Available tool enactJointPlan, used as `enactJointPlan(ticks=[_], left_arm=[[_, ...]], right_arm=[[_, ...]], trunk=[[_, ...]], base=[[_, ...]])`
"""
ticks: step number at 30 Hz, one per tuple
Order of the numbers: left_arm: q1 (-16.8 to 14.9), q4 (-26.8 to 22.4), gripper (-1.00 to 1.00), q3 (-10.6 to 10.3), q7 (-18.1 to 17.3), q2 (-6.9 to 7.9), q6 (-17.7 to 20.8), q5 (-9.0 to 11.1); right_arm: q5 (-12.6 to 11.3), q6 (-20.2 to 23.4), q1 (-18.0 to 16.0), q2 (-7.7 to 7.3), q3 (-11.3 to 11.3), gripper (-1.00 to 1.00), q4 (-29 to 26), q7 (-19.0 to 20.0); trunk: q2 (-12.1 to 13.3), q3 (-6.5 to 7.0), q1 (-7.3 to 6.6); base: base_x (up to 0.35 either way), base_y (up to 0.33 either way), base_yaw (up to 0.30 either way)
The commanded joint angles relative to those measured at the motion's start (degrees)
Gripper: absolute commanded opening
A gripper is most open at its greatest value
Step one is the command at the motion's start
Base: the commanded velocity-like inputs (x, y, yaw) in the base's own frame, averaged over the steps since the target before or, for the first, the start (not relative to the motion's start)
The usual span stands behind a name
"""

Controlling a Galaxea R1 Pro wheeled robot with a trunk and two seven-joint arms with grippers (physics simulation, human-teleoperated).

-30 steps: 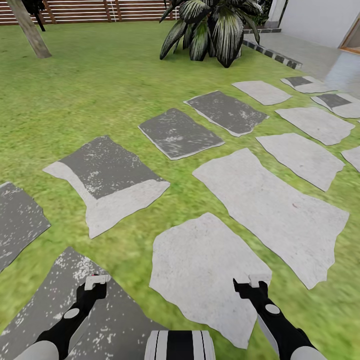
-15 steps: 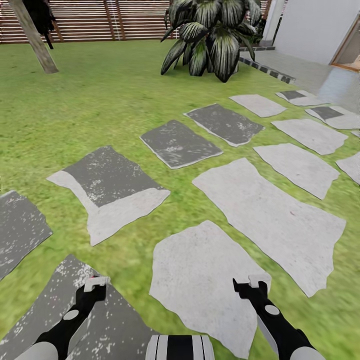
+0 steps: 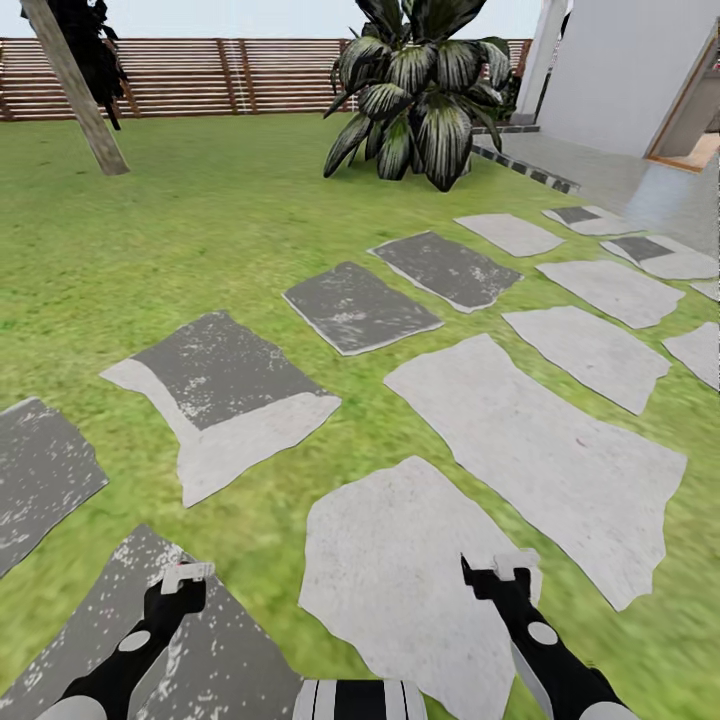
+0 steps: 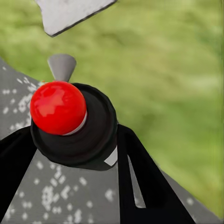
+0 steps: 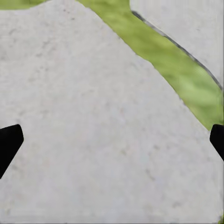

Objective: In the garden, pick up the pesticide atomizer on the floor and spray pesticide onto both trees until each tree trunk is fully covered.

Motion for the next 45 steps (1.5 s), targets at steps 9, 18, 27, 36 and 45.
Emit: enactJointPlan(ticks=[9,18,27,36,45], left_arm=[[0.0,0.1,-1.00,0.1,0.2,-0.09,-0.1,0.0],[0.0,0.1,-1.00,0.0,0.3,-0.09,-0.1,-0.1],[0.0,0.1,-1.00,0.0,0.3,-0.09,-0.1,-0.1],[0.1,0.1,-1.00,0.0,0.3,-0.09,-0.1,-0.1],[0.1,0.1,-1.00,0.0,0.3,-0.09,-0.1,-0.1]], right_arm=[[-0.1,-3.1,0.4,-0.57,0.0,1.00,12.6,0.3],[-0.1,-6.0,0.5,-1.35,0.0,1.00,14.6,0.3],[0.0,-6.1,0.5,-1.29,0.1,1.00,14.6,0.4],[0.0,-6.1,0.5,-1.29,0.1,1.00,14.6,0.4],[0.0,-6.1,0.5,-1.29,0.1,1.00,14.6,0.4]], trunk=[[0.1,2.00,-0.23],[0.2,4.48,-0.46],[0.4,7.26,-0.70],[4.0,9.68,-2.68],[7.6,12.09,-4.65]], base=[[0.000,0.000,0.000],[0.000,0.000,0.000],[0.000,0.000,0.000],[0.000,0.000,0.000],[0.000,0.000,0.000]])
